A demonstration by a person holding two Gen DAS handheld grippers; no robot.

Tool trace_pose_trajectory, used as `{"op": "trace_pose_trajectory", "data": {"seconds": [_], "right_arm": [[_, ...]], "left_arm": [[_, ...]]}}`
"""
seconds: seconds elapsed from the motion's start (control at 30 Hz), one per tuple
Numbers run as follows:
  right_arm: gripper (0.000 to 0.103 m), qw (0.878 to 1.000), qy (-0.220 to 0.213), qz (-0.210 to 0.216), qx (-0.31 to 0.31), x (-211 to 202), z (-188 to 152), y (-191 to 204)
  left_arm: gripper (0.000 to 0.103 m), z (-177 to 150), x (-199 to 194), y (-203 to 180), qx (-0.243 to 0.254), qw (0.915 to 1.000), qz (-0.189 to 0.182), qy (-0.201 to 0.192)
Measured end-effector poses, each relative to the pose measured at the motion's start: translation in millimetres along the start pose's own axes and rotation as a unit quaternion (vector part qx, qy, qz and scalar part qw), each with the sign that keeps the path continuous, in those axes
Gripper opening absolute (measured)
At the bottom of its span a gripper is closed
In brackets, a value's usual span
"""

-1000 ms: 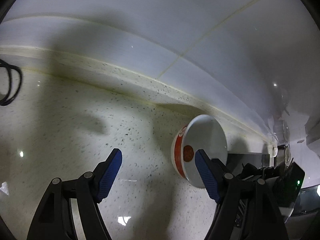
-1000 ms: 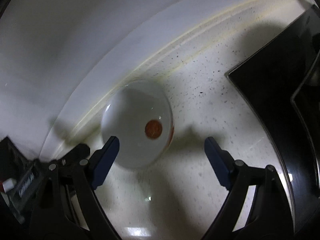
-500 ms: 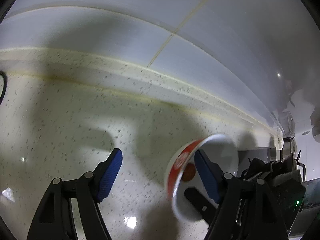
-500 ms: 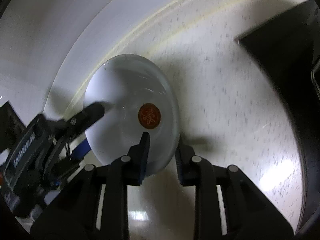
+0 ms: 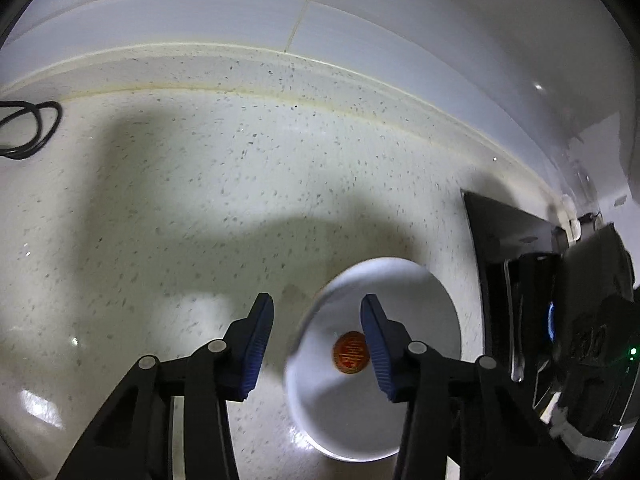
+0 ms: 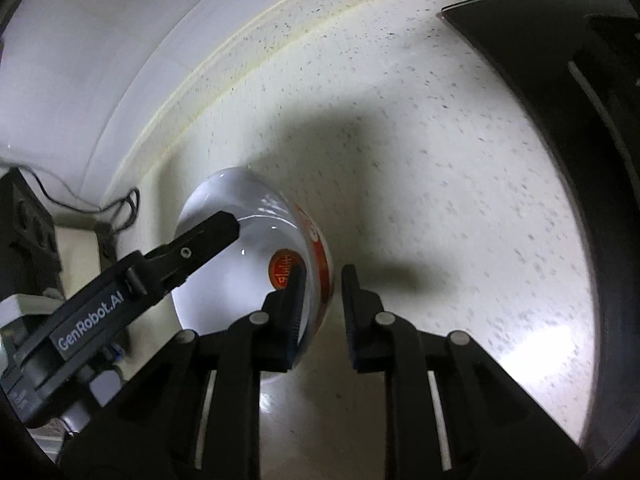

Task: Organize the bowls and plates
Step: 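Carry the red-banded bowl over the white bowl and lower it inside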

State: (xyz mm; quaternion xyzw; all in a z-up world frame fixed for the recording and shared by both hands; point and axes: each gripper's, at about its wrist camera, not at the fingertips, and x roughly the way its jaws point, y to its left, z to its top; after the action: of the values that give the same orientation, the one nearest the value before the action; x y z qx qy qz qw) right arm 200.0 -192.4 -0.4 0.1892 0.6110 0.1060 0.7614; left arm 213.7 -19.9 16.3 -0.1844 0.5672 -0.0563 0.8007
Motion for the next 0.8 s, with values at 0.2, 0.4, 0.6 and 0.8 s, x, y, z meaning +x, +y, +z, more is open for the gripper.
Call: {"op": "trace_pose_trajectory", "data": {"seconds": [0.2,0.4,0.6,0.8], "right_arm": [[0.022,1.0,-0.005,-0.025,-0.016,-5,-17,-8],[0.022,0.999,-0.004,-0.025,-0.022,-13,-41,-15],[0.022,1.0,-0.001,-0.011,-0.011,-19,-63,-32],[0.022,1.0,0.006,-0.015,-0.009,-22,-79,-38]], "left_arm": [[0.032,-14,10,-10,0.016,0.9997,0.003,0.02],[0.015,-53,6,-34,0.073,0.9971,0.011,0.02],[0.013,-93,4,-46,0.126,0.9916,0.021,0.021],[0.013,-111,3,-52,0.15,0.9883,0.017,0.021]]}}
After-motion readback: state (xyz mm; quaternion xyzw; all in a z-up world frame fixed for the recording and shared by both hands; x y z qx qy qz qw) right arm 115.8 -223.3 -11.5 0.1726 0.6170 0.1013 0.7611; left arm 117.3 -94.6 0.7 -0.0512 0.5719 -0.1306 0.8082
